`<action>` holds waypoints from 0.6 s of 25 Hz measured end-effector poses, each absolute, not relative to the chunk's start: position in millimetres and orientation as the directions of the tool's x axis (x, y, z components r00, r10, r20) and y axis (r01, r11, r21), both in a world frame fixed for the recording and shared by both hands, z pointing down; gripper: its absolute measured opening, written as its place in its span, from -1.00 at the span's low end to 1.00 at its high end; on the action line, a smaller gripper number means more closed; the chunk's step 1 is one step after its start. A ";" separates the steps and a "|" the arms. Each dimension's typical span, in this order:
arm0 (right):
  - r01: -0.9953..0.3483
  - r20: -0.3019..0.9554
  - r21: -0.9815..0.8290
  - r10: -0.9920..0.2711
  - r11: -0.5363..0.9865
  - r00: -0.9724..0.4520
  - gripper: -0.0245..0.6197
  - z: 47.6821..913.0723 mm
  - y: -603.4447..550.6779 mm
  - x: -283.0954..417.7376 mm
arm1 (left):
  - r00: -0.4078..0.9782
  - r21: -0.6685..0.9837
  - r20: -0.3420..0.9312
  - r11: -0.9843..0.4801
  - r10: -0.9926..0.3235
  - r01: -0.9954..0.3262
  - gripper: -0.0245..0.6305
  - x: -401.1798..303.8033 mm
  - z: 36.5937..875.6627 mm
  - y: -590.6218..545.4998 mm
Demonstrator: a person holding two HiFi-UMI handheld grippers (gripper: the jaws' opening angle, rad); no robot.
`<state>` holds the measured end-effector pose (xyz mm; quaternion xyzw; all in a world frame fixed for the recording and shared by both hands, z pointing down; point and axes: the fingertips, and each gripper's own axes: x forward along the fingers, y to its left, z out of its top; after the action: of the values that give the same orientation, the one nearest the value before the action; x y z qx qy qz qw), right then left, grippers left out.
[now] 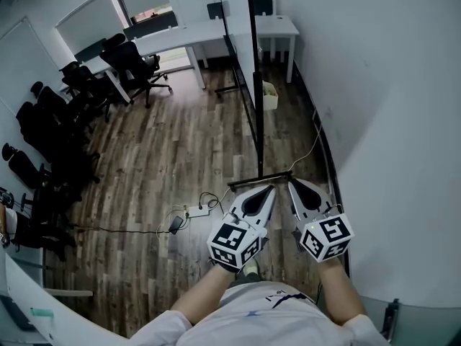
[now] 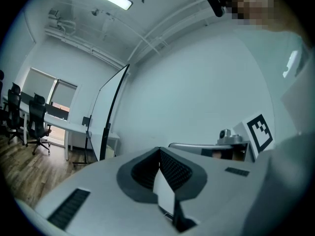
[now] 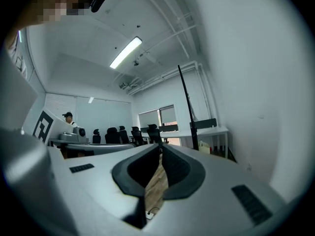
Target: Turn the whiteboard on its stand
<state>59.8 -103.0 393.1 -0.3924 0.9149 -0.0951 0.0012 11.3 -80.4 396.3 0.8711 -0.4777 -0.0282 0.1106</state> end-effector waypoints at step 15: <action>-0.759 0.137 -0.164 -0.748 0.630 -0.650 -0.71 429.6 -266.9 -21.5 | 0.541 0.272 0.057 -0.508 -0.839 -0.817 -0.89 -74.0 417.1 -215.3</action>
<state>-21.5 -266.9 429.6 -0.4177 0.9022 -0.1037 -0.0281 -74.0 -215.3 417.1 0.8673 -0.4775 -0.0408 0.1342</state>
